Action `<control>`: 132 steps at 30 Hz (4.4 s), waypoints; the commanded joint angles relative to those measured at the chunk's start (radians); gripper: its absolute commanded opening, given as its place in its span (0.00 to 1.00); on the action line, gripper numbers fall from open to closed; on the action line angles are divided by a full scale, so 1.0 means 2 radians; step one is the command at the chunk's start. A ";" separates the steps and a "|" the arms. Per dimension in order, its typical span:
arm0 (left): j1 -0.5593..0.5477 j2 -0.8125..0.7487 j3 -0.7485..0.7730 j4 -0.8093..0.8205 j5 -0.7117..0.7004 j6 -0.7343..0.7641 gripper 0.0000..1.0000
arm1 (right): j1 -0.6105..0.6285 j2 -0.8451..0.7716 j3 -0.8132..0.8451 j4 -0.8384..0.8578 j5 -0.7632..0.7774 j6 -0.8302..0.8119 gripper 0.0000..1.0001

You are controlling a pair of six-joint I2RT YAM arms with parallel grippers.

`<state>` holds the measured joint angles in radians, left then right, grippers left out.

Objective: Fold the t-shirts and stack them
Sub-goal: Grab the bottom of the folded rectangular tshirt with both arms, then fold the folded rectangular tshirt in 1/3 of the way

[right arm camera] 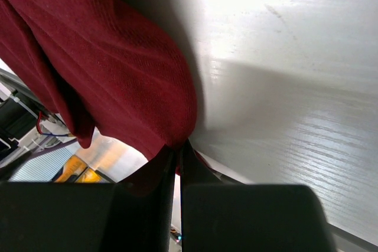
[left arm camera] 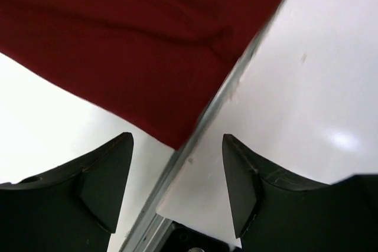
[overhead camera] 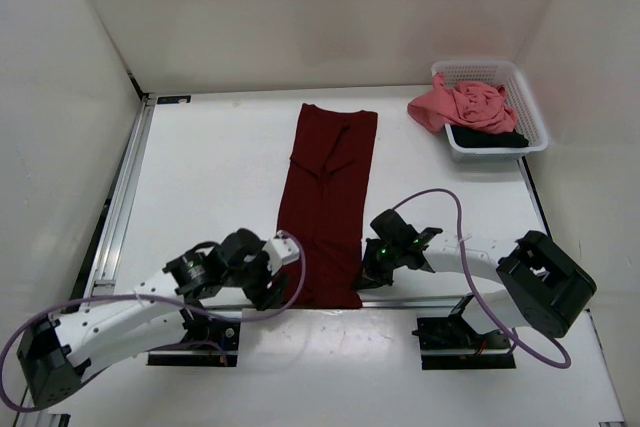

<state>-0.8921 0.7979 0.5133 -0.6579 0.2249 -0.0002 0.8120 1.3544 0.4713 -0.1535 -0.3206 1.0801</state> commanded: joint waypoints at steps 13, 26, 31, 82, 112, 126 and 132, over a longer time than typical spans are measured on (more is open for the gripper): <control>0.033 -0.247 -0.182 0.066 0.042 0.000 0.79 | -0.002 0.015 0.009 0.001 0.008 -0.006 0.05; 0.033 -0.135 -0.119 0.061 0.072 0.000 0.82 | -0.002 0.015 -0.009 0.015 0.012 -0.002 0.05; 0.033 -0.070 -0.083 0.061 0.046 0.000 0.76 | -0.002 0.020 -0.009 0.019 0.008 -0.002 0.05; 0.202 0.272 0.304 -0.059 0.040 0.000 0.10 | -0.101 -0.008 0.250 -0.192 0.038 -0.157 0.00; 0.244 0.644 0.668 -0.027 -0.071 0.000 0.10 | -0.271 0.360 0.554 -0.225 -0.079 -0.248 0.00; 0.244 0.698 0.718 -0.022 -0.119 0.000 0.39 | -0.302 0.387 0.613 -0.230 -0.058 -0.233 0.34; 0.260 0.673 0.734 -0.022 -0.129 0.000 0.70 | -0.284 0.319 0.613 -0.244 -0.019 -0.286 0.33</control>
<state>-0.3908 2.2265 1.9511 -0.7162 -0.0006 0.0002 0.2050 2.1071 1.6878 -0.6052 -0.4030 0.5797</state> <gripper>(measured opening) 0.687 0.329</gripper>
